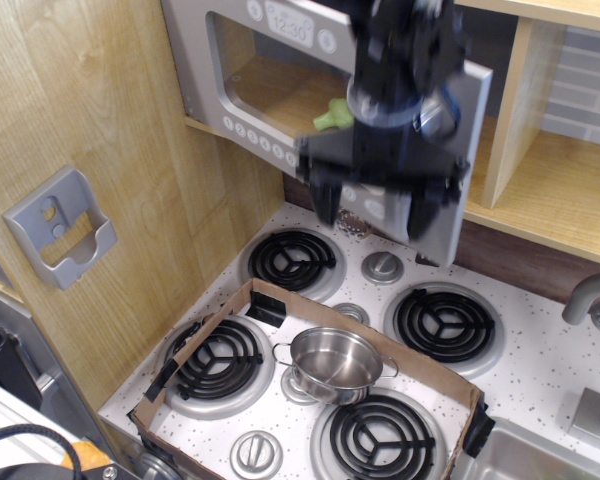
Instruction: Open microwave
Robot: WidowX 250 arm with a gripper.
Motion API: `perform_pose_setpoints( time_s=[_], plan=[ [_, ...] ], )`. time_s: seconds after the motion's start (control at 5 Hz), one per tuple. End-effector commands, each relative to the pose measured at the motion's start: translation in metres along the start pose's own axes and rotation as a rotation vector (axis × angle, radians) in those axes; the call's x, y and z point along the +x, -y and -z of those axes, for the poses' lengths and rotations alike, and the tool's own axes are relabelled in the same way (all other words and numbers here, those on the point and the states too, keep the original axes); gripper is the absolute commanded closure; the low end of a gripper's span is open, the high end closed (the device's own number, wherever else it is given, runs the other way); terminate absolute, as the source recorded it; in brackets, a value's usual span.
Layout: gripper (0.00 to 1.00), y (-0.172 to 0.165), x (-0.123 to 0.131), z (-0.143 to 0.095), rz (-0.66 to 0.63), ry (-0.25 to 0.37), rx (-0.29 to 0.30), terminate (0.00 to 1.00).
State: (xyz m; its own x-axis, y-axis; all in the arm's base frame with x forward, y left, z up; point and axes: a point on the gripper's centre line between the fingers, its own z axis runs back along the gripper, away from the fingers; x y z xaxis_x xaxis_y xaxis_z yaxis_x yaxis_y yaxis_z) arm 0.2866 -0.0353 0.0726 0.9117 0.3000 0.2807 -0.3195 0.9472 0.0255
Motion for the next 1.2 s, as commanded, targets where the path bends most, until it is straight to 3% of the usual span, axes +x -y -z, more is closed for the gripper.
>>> perform_pose_setpoints(
  time_s=[0.0,0.2,0.4,0.6,0.8,1.0],
  plan=[
    [0.00,0.041,-0.024,-0.011,-0.155,0.060,-0.052,0.00],
    [0.00,0.073,-0.022,-0.015,-0.103,0.064,-0.065,0.00],
    [0.00,0.105,-0.015,-0.021,-0.123,0.038,-0.167,0.00],
    [0.00,0.129,0.000,-0.029,-0.176,0.041,-0.195,0.00],
    [0.00,0.119,0.023,-0.028,0.055,0.076,-0.135,0.00],
    [0.00,0.092,0.036,-0.016,0.260,0.174,-0.128,0.00]
  ],
)
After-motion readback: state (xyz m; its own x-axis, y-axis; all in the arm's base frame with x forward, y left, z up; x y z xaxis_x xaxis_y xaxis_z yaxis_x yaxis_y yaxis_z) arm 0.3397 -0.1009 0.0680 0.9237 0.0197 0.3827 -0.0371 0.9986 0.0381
